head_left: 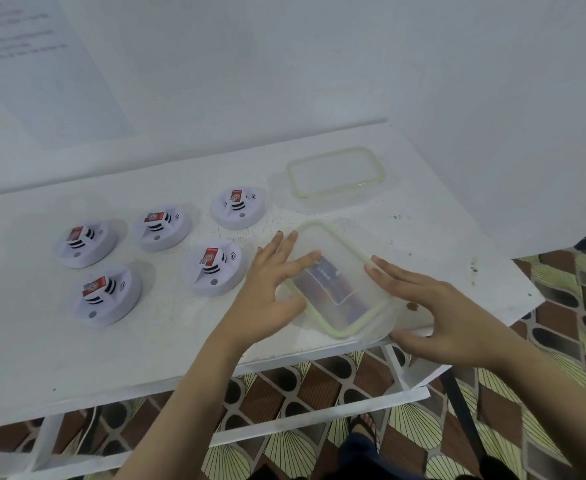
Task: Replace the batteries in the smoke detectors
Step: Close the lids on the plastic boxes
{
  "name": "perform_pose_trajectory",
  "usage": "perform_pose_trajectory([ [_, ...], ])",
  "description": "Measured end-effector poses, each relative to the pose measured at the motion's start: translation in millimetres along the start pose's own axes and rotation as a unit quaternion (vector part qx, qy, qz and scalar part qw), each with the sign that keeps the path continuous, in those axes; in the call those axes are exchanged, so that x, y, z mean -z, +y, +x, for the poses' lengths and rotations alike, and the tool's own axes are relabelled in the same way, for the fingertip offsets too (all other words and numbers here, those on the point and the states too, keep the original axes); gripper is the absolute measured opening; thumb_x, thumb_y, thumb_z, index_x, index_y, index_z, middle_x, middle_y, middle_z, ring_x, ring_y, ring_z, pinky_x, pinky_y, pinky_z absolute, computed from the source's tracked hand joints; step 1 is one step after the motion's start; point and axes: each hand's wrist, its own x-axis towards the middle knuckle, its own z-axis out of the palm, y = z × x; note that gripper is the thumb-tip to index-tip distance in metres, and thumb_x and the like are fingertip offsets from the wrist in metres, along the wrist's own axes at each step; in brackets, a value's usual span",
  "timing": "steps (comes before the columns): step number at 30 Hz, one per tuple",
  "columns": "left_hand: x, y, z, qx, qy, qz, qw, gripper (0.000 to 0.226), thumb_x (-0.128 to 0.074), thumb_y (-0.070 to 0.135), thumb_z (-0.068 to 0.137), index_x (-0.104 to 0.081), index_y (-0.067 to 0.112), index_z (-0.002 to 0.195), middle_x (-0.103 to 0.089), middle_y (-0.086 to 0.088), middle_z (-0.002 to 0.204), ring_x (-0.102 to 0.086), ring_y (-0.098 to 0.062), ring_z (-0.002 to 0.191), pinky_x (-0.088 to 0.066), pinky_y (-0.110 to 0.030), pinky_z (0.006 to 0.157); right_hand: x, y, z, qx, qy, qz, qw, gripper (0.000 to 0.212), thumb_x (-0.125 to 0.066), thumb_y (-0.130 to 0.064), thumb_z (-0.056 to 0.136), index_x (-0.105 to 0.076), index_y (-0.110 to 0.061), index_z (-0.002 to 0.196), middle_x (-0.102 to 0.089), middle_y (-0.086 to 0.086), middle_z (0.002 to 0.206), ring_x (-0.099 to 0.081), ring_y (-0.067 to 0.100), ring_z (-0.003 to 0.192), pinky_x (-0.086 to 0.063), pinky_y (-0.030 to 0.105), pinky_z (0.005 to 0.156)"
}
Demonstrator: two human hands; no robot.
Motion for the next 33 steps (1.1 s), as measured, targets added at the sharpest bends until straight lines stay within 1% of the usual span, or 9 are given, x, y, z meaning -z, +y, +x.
perform_pose_trajectory([
  [3,-16,2,-13,-0.035,0.026,0.055,0.998,0.079,-0.055,0.067,0.069,-0.036,0.042,0.142,-0.007,0.013,0.161,0.012,0.003,0.146,0.012,-0.033,0.118,0,-1,0,0.003,0.004,-0.012,1.0,0.078,-0.063,-0.058,0.074,-0.022,-0.054,0.141,-0.018,-0.034,0.148,-0.025,-0.012,0.134,-0.041,0.007,0.091],
  [6,-35,5,-21,-0.051,0.039,0.111,0.992,0.101,-0.054,0.079,0.063,-0.022,0.037,0.148,-0.001,0.01,0.162,0.015,-0.003,0.147,0.014,-0.039,0.119,-8,-2,3,-0.003,0.041,-0.03,0.999,0.073,-0.058,-0.068,0.072,-0.025,-0.059,0.137,-0.016,-0.043,0.143,-0.03,-0.017,0.128,-0.036,0.0,0.088],
  [11,-40,-2,-19,-0.077,0.069,0.113,0.988,0.101,-0.059,0.07,0.065,-0.026,0.027,0.151,-0.009,0.008,0.161,0.004,-0.008,0.149,0.005,-0.037,0.121,-29,-5,-2,-0.006,0.124,-0.025,0.992,0.068,-0.051,-0.072,0.076,-0.031,-0.053,0.138,-0.033,-0.027,0.145,-0.037,-0.014,0.127,-0.04,0.008,0.096],
  [15,-43,-10,-14,-0.122,0.096,0.123,0.98,0.093,-0.062,0.057,0.067,-0.036,0.019,0.148,-0.019,0.002,0.159,-0.009,-0.015,0.15,-0.004,-0.036,0.122,-40,-8,-2,0.007,0.177,-0.113,0.978,0.066,-0.055,-0.058,0.078,-0.041,-0.034,0.137,-0.045,0.001,0.142,-0.068,0.011,0.087,-0.058,0.03,0.07],
  [19,-43,-17,-6,-0.168,0.124,0.138,0.968,0.087,-0.065,0.05,0.065,-0.046,0.015,0.142,-0.033,-0.004,0.154,-0.024,-0.021,0.146,-0.019,-0.048,0.118,-46,-10,3,0.026,0.227,-0.154,0.961,0.055,-0.055,-0.045,0.08,-0.05,-0.018,0.128,-0.055,0.011,0.129,-0.066,0.014,0.068,-0.052,0.023,0.063],
  [24,-29,-21,-4,-0.163,0.083,0.124,0.975,0.087,-0.065,0.07,0.067,-0.05,0.024,0.139,-0.034,0.006,0.154,-0.027,-0.011,0.144,-0.017,-0.035,0.119,-48,-9,2,0.009,0.222,-0.096,0.97,0.058,-0.059,-0.044,0.077,-0.053,-0.019,0.129,-0.051,0.007,0.133,-0.069,0.01,0.082,-0.053,0.018,0.07],
  [29,-11,-11,6,-0.038,0.161,0.018,0.986,0.044,-0.041,0.062,0.091,-0.053,0.041,0.127,-0.038,0.011,0.148,-0.029,-0.006,0.137,-0.012,-0.011,0.108,-9,-7,9,-0.055,0.115,0.054,0.99,0.065,-0.071,-0.04,0.069,-0.042,-0.058,0.125,-0.042,-0.023,0.135,-0.041,-0.022,0.117,-0.042,0.004,0.089],
  [31,-2,-11,14,0.055,0.148,-0.048,0.986,0.027,-0.044,0.045,0.098,-0.055,0.045,0.123,-0.039,0.013,0.145,-0.029,-0.005,0.136,-0.018,-0.017,0.105,8,-5,11,-0.092,0.082,0.081,0.989,0.062,-0.075,-0.024,0.072,-0.051,-0.058,0.117,-0.047,-0.026,0.131,-0.042,-0.021,0.117,-0.037,0.003,0.095],
  [33,7,-15,22,0.101,0.098,-0.17,0.975,0.028,-0.049,0.022,0.1,-0.062,0.043,0.113,-0.052,0.013,0.136,-0.045,-0.01,0.127,-0.035,-0.024,0.1,17,-1,11,-0.135,0.066,0.083,0.985,0.066,-0.065,0.002,0.083,-0.057,-0.056,0.114,-0.057,-0.025,0.123,-0.056,-0.017,0.102,-0.046,0.007,0.083],
])
